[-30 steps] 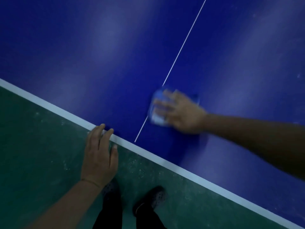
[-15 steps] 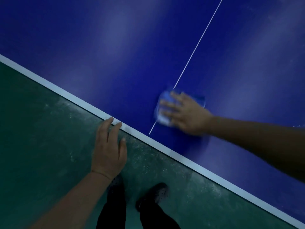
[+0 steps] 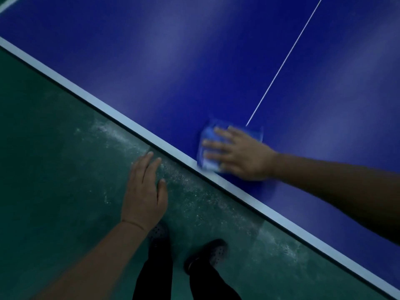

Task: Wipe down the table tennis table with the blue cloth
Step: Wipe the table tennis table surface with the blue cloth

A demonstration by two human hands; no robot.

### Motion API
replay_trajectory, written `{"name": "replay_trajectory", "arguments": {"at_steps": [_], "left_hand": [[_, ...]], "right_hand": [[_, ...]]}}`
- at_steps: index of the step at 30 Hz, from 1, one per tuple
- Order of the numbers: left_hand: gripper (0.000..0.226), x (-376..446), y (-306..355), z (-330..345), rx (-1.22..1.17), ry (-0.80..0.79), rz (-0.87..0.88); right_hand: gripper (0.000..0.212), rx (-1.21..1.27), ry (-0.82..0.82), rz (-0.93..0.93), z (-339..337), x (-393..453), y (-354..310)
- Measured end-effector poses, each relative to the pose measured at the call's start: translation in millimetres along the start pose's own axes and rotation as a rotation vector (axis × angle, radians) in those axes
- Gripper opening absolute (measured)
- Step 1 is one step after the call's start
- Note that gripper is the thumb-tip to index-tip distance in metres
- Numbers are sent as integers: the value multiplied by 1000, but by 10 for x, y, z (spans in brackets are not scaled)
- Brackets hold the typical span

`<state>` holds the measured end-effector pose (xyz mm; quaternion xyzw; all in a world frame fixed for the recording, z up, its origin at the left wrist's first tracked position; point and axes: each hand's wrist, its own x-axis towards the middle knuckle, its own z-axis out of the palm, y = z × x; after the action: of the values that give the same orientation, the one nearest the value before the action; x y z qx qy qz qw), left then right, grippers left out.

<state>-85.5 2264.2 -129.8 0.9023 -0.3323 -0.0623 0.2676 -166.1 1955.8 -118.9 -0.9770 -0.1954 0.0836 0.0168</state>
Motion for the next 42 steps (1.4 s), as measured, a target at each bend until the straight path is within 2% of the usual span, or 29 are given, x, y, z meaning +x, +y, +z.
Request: {"name": "replay_trajectory", "arguments": {"at_steps": [3, 4, 5, 6, 9, 11, 13, 14, 16, 18, 20, 21, 23, 24, 26, 27, 28, 30, 31, 33, 34, 35, 36, 37, 38, 40, 41, 42], "left_hand": [[54, -54, -79, -46, 37, -32, -29], [54, -53, -74, -59, 35, -28, -32], [54, -45, -59, -71, 26, -14, -29], [53, -24, -34, -83, 15, 7, -21], [51, 104, 106, -74, -34, 68, 43], [50, 190, 297, 3, -76, 76, 96], [49, 236, 551, 115, -114, 36, 143], [49, 243, 689, 194, -134, -8, 171], [51, 211, 949, 386, -144, -120, 275], [52, 160, 1171, 590, -103, -217, 413], [54, 135, 1318, 757, -28, -285, 520], [55, 138, 1357, 825, 24, -309, 548], [61, 152, 1366, 923, 174, -340, 579], [63, 153, 1349, 955, 247, -352, 595], [66, 151, 1308, 990, 336, -360, 618], [66, 147, 1302, 1000, 355, -364, 623], [67, 139, 1311, 1009, 365, -378, 626], [68, 126, 1346, 1009, 384, -402, 612], [68, 131, 1363, 1009, 393, -406, 602], [67, 153, 1380, 1002, 408, -416, 594], [67, 150, 1386, 994, 413, -419, 591], [66, 139, 1401, 980, 415, -423, 583], [66, 125, 1423, 967, 410, -429, 567], [65, 119, 1457, 957, 396, -429, 545], [64, 127, 1497, 952, 371, -424, 519], [62, 199, 1579, 976, 317, -386, 481], [62, 254, 1608, 993, 302, -364, 475], [64, 320, 1633, 1010, 305, -353, 474]], "right_hand": [[58, 140, 90, 636, -192, 496, 280], [57, 195, 99, 812, -267, 732, 235], [56, 227, 109, 909, -311, 959, 121], [55, 237, 113, 924, -323, 1153, -51], [55, 261, 121, 763, -257, 1293, -738], [53, 278, 141, 802, -118, 837, -952], [54, 246, 107, 984, 131, -4, -941], [55, 191, 27, 1092, 248, -542, -904], [59, 184, -53, 1420, 438, -1738, -873], [58, 318, 33, 1843, 397, -2605, -942], [55, 354, 115, 2149, 322, -2792, -999], [54, 314, 127, 2184, 323, -2679, -995], [58, 200, 150, 2012, 306, -2190, -976], [61, 163, 154, 1847, 310, -1891, -1006], [57, 145, 125, 1395, 346, -1424, -1174], [54, 167, 125, 1230, 352, -1364, -1214], [53, 192, 132, 1172, 356, -1451, -1182], [57, 142, 38, 1314, 438, -1938, -1022], [59, 129, 10, 1482, 494, -2248, -935], [58, 231, 107, 1884, 502, -2807, -848], [56, 326, 161, 2020, 464, -2915, -835], [56, 350, 186, 2094, 422, -2860, -840], [56, 323, 182, 2076, 401, -2683, -868], [56, 274, 190, 1950, 386, -2444, -907], [56, 225, 197, 1739, 376, -2175, -959], [54, 184, 144, 1192, 374, -1755, -1016], [52, 166, 107, 991, 375, -1677, -929], [51, 142, 123, 923, 396, -1706, -728]]}}
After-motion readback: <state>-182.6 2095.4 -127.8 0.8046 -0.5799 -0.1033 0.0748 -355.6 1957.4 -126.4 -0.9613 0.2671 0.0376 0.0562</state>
